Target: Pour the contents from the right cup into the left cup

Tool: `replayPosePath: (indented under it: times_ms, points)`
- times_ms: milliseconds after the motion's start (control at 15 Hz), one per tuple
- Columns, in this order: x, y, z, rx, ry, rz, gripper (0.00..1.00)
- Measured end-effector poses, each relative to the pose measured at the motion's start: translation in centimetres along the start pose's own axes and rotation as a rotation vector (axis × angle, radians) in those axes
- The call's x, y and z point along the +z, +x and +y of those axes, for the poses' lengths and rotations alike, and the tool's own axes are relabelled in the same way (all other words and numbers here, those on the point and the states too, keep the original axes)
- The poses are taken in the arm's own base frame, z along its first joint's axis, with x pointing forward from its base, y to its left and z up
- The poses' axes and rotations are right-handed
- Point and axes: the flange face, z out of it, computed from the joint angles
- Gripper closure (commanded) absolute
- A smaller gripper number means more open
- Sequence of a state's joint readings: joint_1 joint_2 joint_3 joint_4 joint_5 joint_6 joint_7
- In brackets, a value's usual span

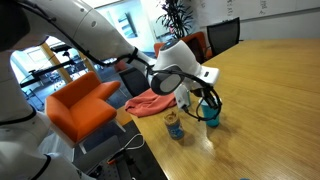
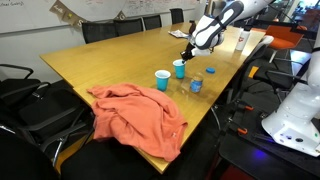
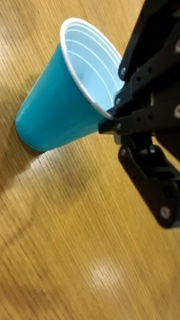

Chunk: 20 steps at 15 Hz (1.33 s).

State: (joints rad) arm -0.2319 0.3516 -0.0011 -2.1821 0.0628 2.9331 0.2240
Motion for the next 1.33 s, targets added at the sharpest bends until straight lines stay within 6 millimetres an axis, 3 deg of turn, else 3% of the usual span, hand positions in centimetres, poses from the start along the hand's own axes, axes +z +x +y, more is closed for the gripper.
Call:
replayPosePath:
  times_ms: [333,600,1000,1333]
  points:
    - [-0.2,0.1,-0.4,-0.036,-0.03,0.016,0.32]
    - [-2.6,0.7,-2.0,-0.119,-0.034,0.079,0.02]
    - [-11.0,0.0,-6.8,-0.306,0.01,0.26,0.0]
    - [-17.7,-0.8,-6.4,-0.334,0.017,0.369,0.0]
